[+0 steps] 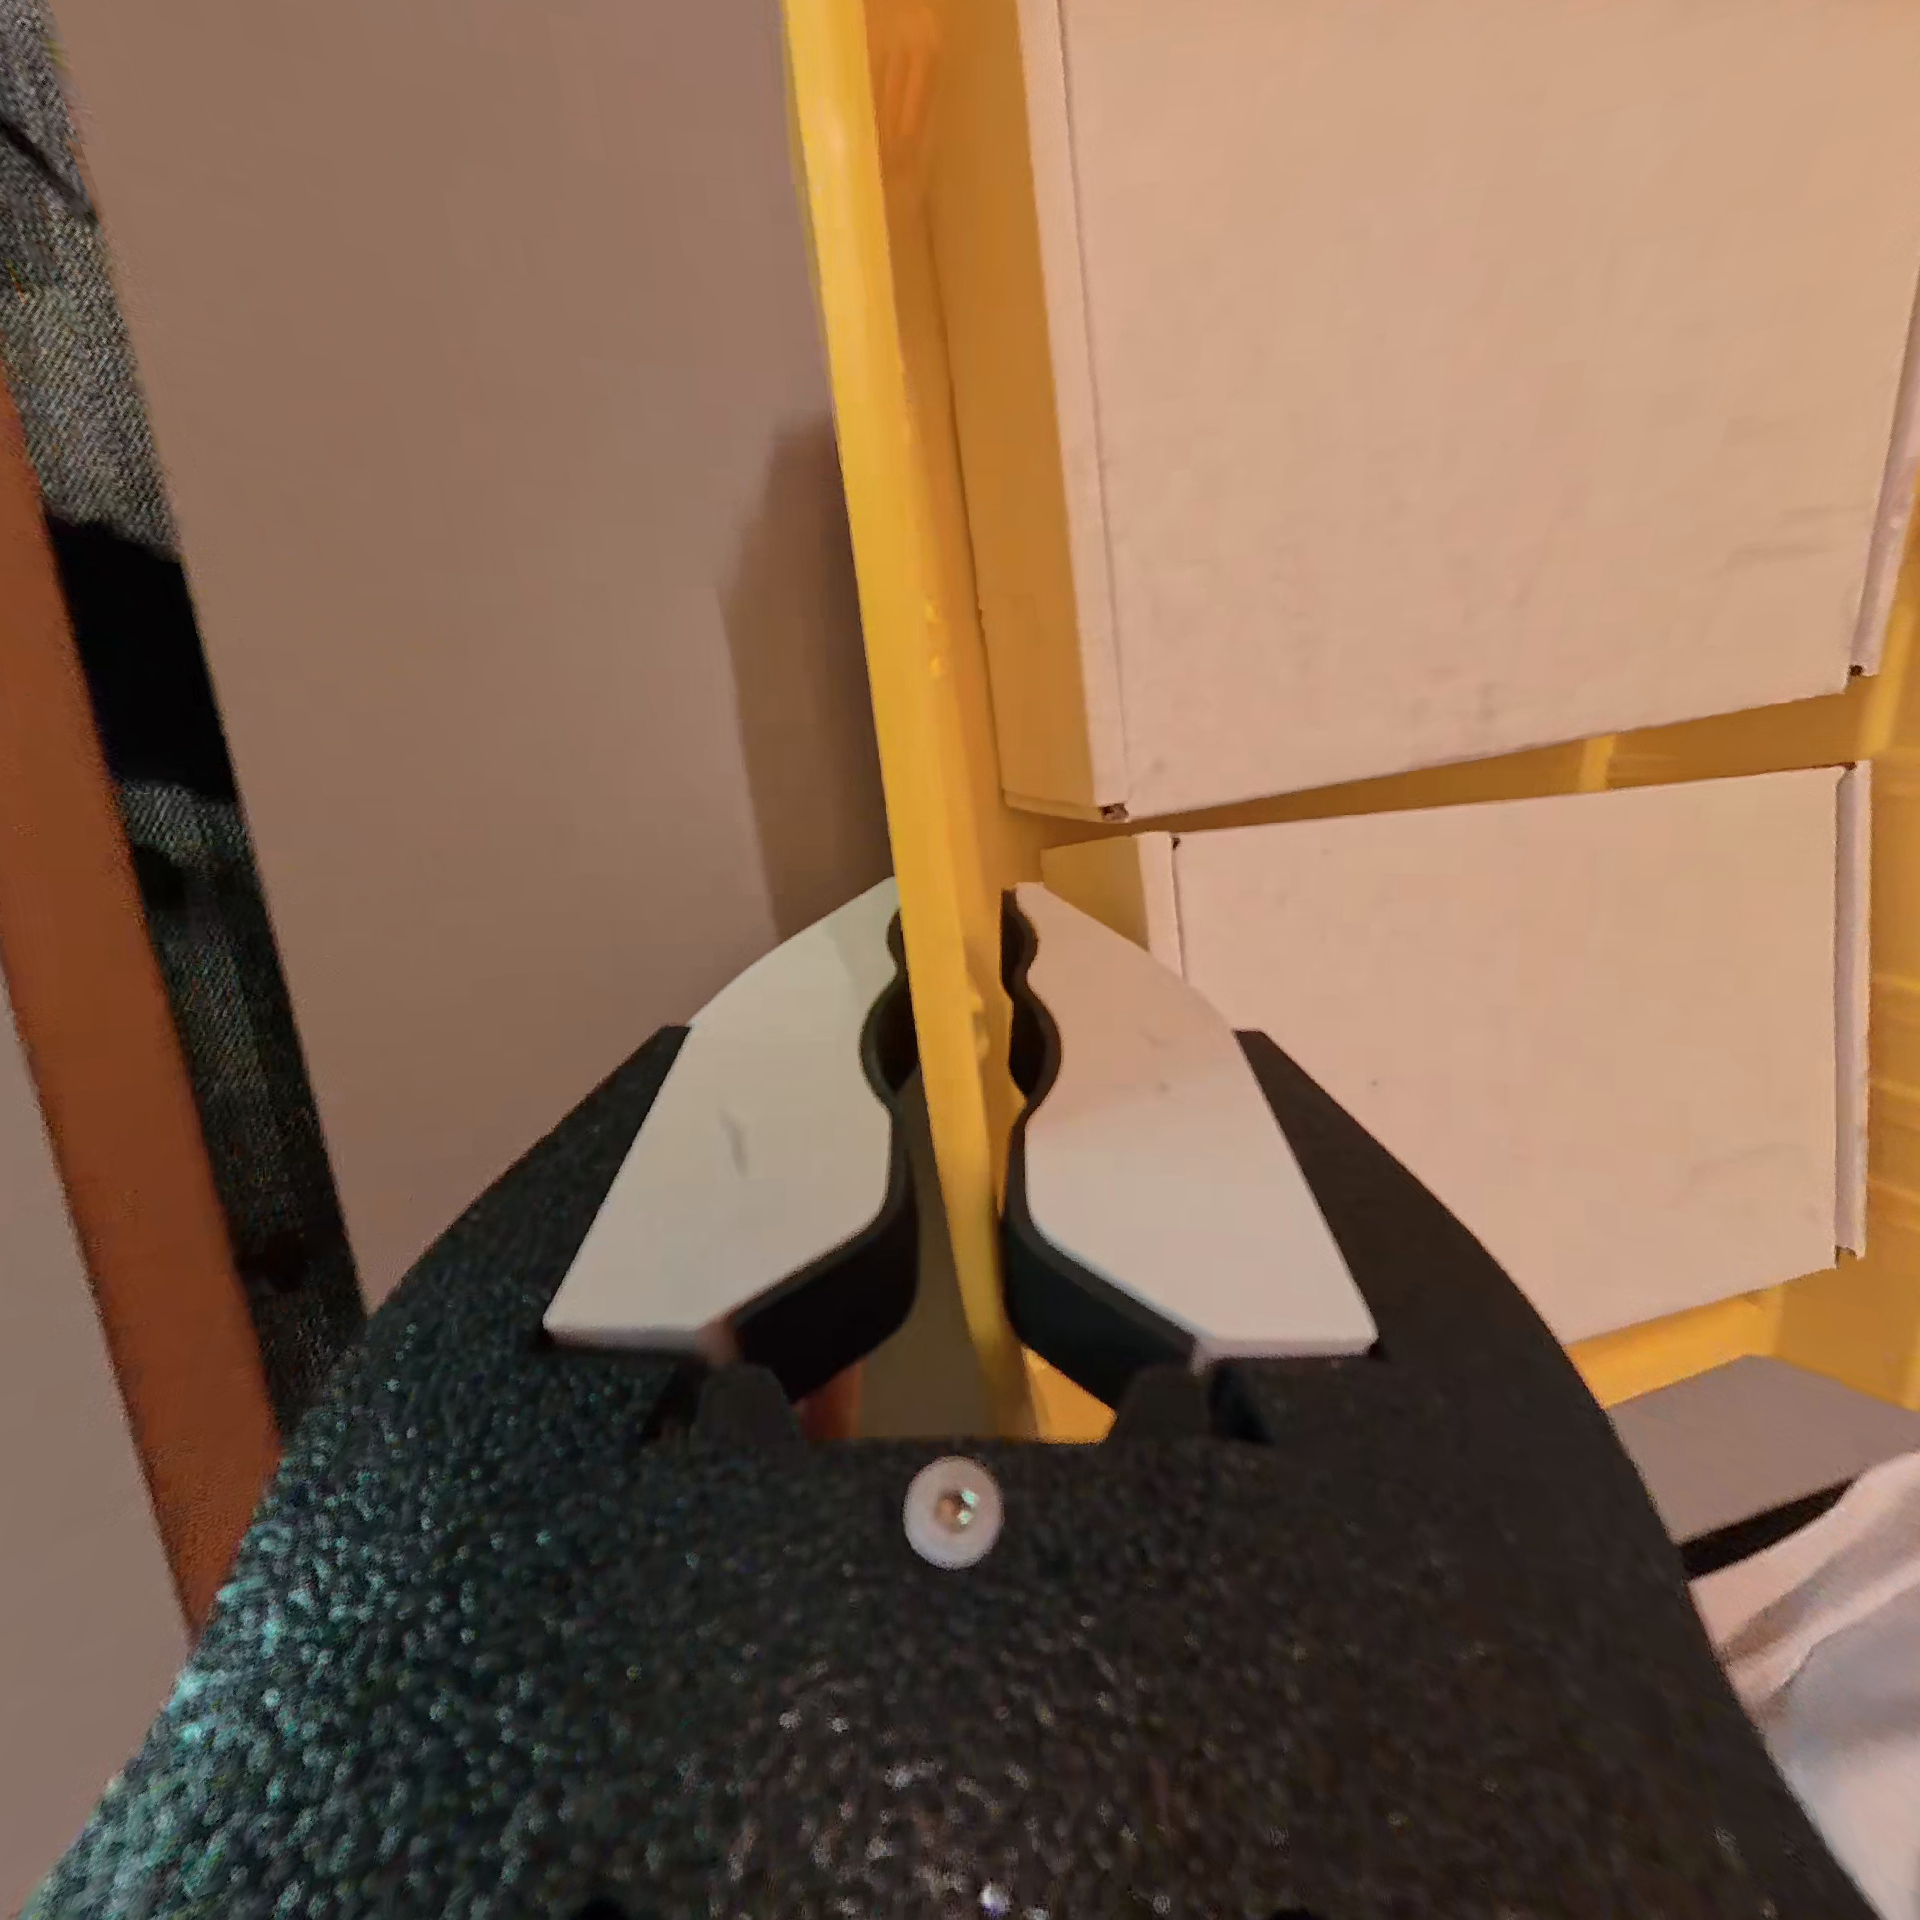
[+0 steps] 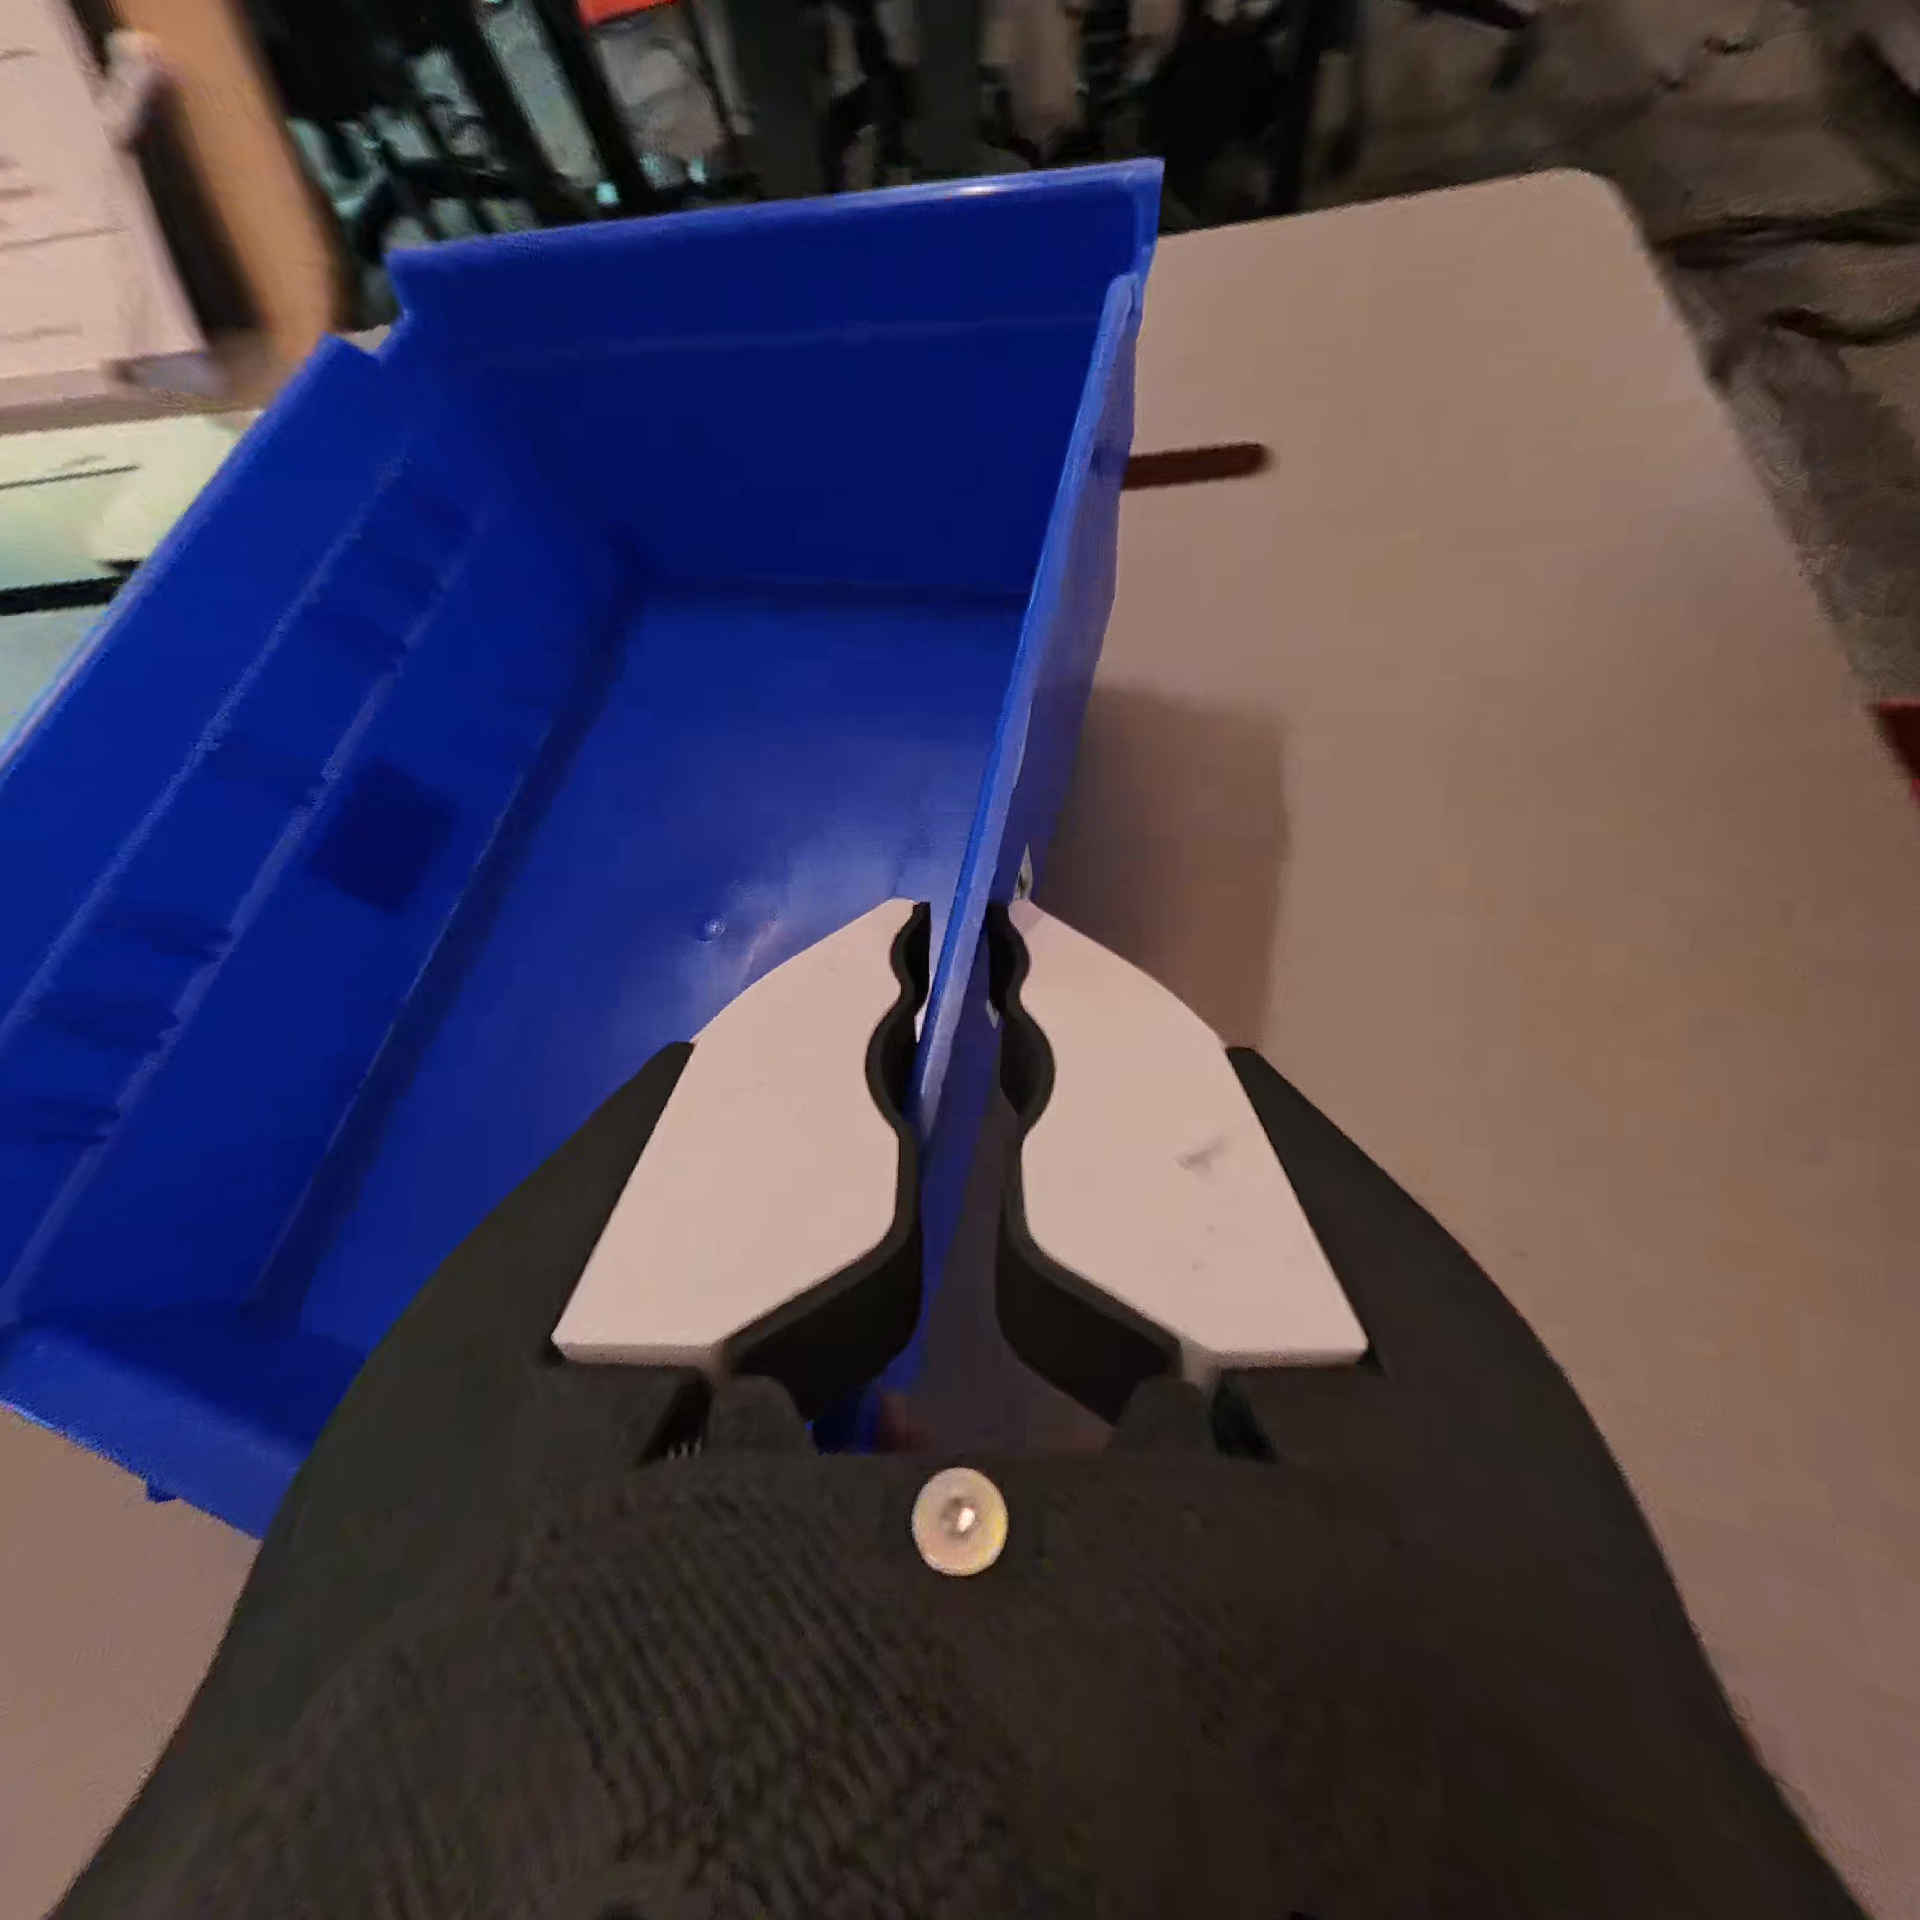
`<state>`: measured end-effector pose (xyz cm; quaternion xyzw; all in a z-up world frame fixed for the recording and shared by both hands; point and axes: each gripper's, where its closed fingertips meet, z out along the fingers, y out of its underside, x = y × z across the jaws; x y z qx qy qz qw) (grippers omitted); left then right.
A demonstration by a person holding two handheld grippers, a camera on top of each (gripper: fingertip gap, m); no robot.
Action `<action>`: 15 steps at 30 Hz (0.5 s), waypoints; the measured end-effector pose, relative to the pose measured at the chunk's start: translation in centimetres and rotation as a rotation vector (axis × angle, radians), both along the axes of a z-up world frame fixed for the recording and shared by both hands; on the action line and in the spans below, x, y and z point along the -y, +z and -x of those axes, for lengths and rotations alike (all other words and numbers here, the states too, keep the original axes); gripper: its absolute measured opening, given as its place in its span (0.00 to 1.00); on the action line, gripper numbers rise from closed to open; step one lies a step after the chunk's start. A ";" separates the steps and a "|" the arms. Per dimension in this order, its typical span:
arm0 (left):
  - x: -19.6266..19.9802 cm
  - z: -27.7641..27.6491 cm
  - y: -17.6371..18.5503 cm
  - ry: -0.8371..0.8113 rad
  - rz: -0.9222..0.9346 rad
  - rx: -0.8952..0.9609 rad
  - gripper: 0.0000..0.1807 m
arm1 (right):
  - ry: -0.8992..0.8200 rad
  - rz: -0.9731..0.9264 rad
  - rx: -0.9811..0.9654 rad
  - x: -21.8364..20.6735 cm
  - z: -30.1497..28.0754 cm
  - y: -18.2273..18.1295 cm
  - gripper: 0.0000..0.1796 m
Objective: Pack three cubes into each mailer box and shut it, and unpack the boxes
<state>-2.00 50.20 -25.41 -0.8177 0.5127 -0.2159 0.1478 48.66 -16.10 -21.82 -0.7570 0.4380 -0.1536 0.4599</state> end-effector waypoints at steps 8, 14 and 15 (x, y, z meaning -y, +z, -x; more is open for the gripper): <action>-2.0 -10.5 -1.4 -0.025 0.039 -0.087 0.07 | -0.008 0.011 -0.067 7.5 -3.2 -2.2 0.06; -2.5 -13.4 -3.0 0.014 0.050 -0.146 0.07 | 0.058 0.094 -0.012 7.5 -5.7 -2.7 0.04; -2.8 -13.6 -3.0 0.012 0.013 -0.156 0.07 | 0.065 0.106 0.002 7.2 -6.1 -2.7 0.04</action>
